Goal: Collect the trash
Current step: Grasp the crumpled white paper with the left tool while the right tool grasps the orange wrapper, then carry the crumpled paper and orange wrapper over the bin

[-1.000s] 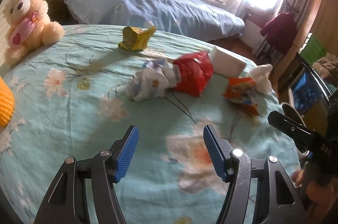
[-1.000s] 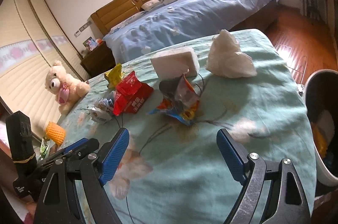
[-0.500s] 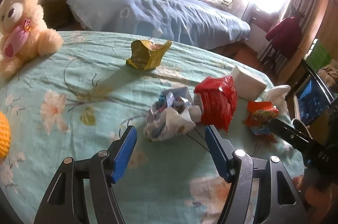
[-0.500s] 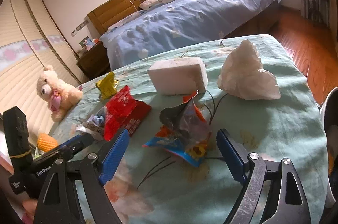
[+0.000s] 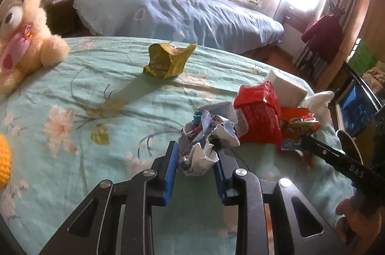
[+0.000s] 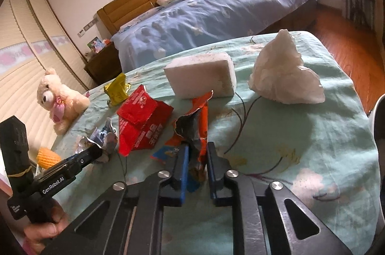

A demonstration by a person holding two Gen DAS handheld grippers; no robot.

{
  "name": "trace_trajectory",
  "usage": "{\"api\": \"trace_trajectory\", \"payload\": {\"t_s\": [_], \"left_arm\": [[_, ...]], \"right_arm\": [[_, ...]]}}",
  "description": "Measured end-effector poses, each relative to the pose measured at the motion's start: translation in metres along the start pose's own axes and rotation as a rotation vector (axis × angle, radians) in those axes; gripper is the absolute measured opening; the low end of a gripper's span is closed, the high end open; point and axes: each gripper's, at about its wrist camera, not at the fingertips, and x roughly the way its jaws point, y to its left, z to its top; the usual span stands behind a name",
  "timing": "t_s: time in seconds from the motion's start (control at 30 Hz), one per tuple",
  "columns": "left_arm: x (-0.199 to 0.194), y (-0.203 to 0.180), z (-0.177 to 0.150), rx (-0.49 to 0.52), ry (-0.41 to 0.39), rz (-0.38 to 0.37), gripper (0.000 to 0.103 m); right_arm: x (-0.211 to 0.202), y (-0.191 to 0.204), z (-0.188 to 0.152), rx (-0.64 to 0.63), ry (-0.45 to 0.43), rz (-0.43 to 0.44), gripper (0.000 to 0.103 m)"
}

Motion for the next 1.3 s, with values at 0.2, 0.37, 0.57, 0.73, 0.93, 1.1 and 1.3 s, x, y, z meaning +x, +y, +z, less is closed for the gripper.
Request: {"api": "trace_trajectory", "payload": {"t_s": [0.2, 0.37, 0.57, 0.73, 0.93, 1.1, 1.3], "left_arm": [[-0.021, -0.002, -0.018, -0.021, -0.001, -0.028, 0.026], [-0.039, -0.013, -0.03, -0.01, 0.0, -0.06, 0.026], [-0.048, -0.041, -0.038, 0.036, 0.014, -0.107, 0.026], [-0.054, -0.065, -0.039, 0.078, 0.015, -0.136, 0.026], [-0.055, -0.093, -0.04, 0.123, 0.02, -0.163, 0.026], [-0.055, -0.115, -0.04, 0.154, 0.025, -0.185, 0.026], [-0.053, -0.141, -0.041, 0.191, 0.03, -0.215, 0.026]], "right_arm": [[-0.019, -0.002, -0.012, 0.006, -0.019, 0.014, 0.01], [-0.041, -0.009, -0.018, 0.022, -0.045, 0.019, 0.009], [-0.065, -0.019, -0.026, 0.035, -0.071, 0.012, 0.009], [-0.082, -0.031, -0.031, 0.054, -0.091, 0.0, 0.009], [-0.109, -0.047, -0.034, 0.069, -0.131, -0.02, 0.009], [-0.126, -0.065, -0.038, 0.095, -0.157, -0.041, 0.009], [-0.142, -0.09, -0.045, 0.133, -0.175, -0.081, 0.009]]}}
